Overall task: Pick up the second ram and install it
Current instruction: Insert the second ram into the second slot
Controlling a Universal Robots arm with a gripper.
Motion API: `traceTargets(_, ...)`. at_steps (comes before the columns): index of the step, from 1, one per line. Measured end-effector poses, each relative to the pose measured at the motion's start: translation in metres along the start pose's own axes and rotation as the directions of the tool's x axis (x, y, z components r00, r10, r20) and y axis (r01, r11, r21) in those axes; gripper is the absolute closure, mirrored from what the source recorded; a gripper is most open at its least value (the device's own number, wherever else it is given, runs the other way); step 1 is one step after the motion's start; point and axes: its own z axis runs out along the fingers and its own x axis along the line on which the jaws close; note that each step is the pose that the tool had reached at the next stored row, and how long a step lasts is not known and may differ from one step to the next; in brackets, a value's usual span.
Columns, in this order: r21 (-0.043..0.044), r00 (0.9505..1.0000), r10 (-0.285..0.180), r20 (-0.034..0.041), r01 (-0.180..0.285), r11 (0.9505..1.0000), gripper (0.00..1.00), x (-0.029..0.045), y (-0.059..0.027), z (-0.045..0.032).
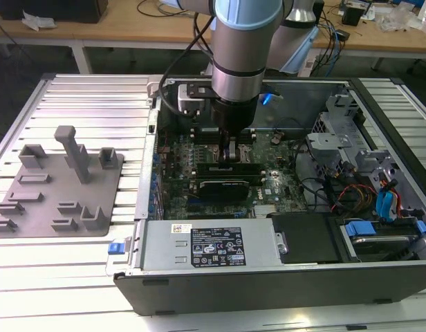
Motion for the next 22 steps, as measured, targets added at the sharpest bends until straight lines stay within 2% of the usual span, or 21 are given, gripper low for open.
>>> traceTargets(22, -0.0001, 1.0000, 0.004, 0.0005, -0.004, 1.0000, 0.91, -0.0003, -0.0010, 0.0028)
